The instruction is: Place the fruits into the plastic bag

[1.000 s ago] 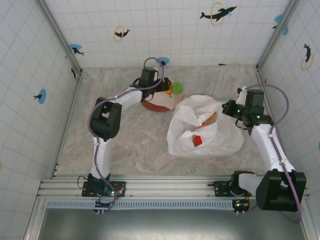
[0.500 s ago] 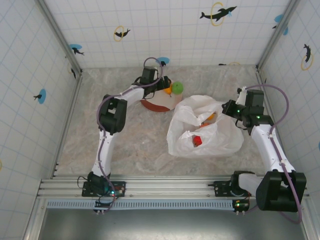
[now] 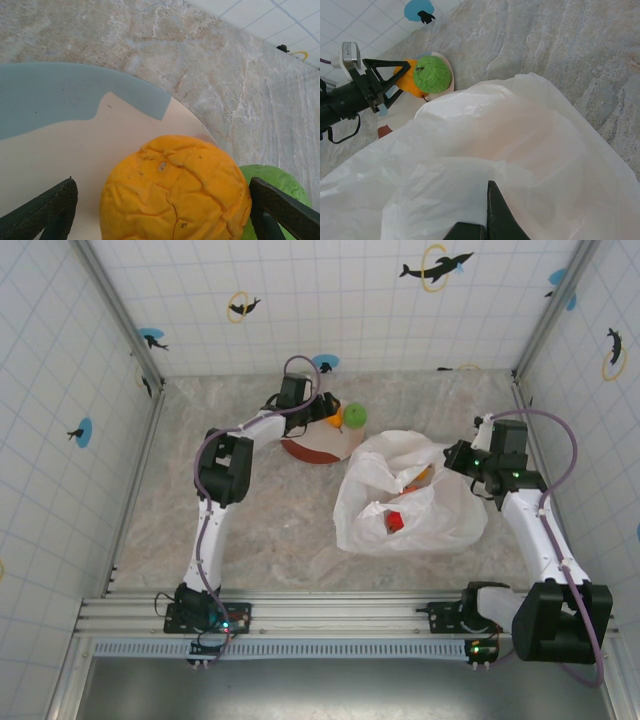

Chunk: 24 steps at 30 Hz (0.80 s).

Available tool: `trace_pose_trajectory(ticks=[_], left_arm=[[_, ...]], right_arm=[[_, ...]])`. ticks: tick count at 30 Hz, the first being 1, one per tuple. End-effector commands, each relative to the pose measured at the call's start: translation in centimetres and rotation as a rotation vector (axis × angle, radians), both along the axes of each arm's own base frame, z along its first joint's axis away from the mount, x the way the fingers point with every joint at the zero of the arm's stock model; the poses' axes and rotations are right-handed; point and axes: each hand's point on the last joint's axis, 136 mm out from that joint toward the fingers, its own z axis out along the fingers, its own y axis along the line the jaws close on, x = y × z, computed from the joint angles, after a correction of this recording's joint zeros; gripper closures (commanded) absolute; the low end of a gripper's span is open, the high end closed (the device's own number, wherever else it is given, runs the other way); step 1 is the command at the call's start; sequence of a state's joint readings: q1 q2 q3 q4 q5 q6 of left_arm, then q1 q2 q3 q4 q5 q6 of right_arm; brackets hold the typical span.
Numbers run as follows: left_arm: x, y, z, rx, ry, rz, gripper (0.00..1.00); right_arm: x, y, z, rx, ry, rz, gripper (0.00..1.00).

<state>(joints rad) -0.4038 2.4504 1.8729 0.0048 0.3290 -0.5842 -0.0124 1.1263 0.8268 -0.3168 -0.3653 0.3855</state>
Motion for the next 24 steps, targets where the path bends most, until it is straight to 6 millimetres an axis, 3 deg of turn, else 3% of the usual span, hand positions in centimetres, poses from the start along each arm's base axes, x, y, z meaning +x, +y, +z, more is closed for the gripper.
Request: trace_pose_trajectory(ticks=[1, 17, 24], left_arm=[[0.4, 0.1, 0.0, -0.023, 0.011, -0.005, 0.11], [-0.2, 0.1, -1.2, 0.057, 0.005, -0.04, 0.15], [-0.2, 0.2, -1.1, 0.067, 0.002, -0.047, 0.28]], right_arm=[[0.0, 0.3, -0.2, 0.009, -0.011, 0.01, 1.0], [0.3, 0.6, -0.8, 0.017, 0.001, 0.013, 1.0], [0.3, 0.7, -0.8, 0.016, 0.001, 0.015, 1.0]])
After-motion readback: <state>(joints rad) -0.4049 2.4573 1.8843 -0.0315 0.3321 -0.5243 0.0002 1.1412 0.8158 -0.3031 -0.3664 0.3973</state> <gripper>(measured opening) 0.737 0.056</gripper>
